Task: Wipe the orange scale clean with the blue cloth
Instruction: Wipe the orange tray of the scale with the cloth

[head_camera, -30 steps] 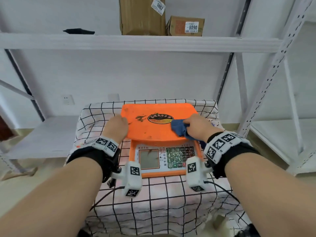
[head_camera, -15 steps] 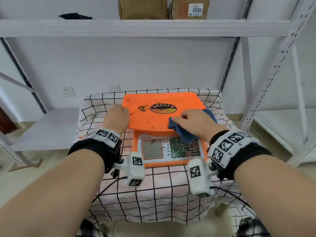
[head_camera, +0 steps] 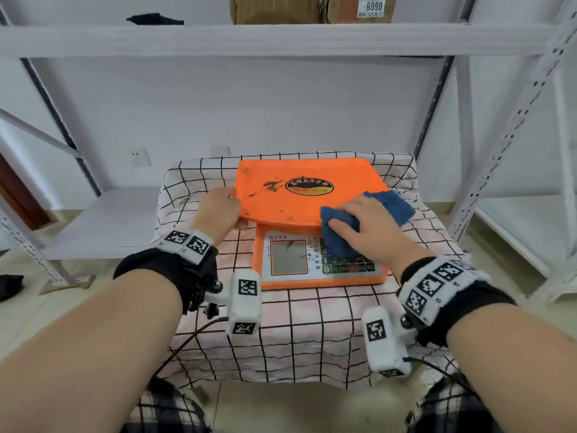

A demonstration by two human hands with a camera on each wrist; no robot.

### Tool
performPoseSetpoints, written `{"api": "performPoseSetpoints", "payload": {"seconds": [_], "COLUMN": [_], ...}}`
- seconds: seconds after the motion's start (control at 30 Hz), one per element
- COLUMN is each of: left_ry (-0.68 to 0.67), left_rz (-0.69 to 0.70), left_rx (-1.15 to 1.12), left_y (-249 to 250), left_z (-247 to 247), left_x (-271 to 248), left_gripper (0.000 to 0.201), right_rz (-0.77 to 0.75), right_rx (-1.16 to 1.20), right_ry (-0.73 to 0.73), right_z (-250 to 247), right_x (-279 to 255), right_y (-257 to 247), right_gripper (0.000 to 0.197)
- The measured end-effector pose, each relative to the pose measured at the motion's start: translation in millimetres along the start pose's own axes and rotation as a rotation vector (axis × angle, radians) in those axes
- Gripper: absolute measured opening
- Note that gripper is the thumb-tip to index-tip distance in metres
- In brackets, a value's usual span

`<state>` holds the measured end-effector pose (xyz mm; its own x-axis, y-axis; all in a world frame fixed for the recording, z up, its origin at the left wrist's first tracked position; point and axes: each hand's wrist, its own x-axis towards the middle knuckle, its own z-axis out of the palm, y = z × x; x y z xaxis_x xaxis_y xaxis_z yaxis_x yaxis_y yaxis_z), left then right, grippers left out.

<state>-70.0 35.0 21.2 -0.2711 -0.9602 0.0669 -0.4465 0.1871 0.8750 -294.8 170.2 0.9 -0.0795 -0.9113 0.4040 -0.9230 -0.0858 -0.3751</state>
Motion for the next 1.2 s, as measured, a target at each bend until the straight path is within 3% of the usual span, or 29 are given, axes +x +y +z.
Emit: {"api": "performPoseSetpoints", "payload": {"seconds": [0.13,0.2,0.3,0.5,0.6,0.77,0.87,1.03,1.2], "left_ry": [-0.01,-0.006,-0.013,0.001,-0.006,-0.006,0.001,0.026,0.052], "left_rz": [-0.002,0.007,0.02,0.028,0.025,0.002,0.002,0.032,0.014], "left_rx": [-0.042,-0.061,-0.058,-0.049,-0.045,-0.054,-0.044,-0.034,-0.063], "left_y": [-2.0,-4.2,-6.2,-4.5,-3.6,-11.0,-10.9,-4.4,-5.2], "left_z": [-0.4,0.2,-0.2,2.3,1.7,0.2,-0.9,0.9,3.4], "left_x": [-2.7,-2.4,-1.5,-1.3,-2.2,0.1,1.2,-1.8,2.4], "left_gripper": [0.031,0.031,0.031,0.03,0.03,0.032,0.032,0.029,0.025], "right_rz": [-0.034,-0.007,-0.066,0.052,0.076,-0.041,0.004,0.233,0.141], "right_rx": [-0.042,0.053,0.124,0.048,-0.023,0.003,0.094,0.094,0.031], "right_ry": [0.05,0.07,-0.008,0.019,-0.028,-0.203,-0.24,-0.106,-0.158], "right_z": [37.2,37.8,22.0,-22.8,-4.4,31.7,11.0,-31.1,0.8], "right_x": [13.6,16.0,9.7,-7.4,6.4,33.5,31.2,13.3,31.5], "right_y": [-49.3,-55.6,-29.1,22.7,-11.7,-76.9,-55.0,8.2,-33.2], "right_gripper": [0.029,0.023,0.005,0.012,0.032,0.024,0.027,0.033,0.035]}}
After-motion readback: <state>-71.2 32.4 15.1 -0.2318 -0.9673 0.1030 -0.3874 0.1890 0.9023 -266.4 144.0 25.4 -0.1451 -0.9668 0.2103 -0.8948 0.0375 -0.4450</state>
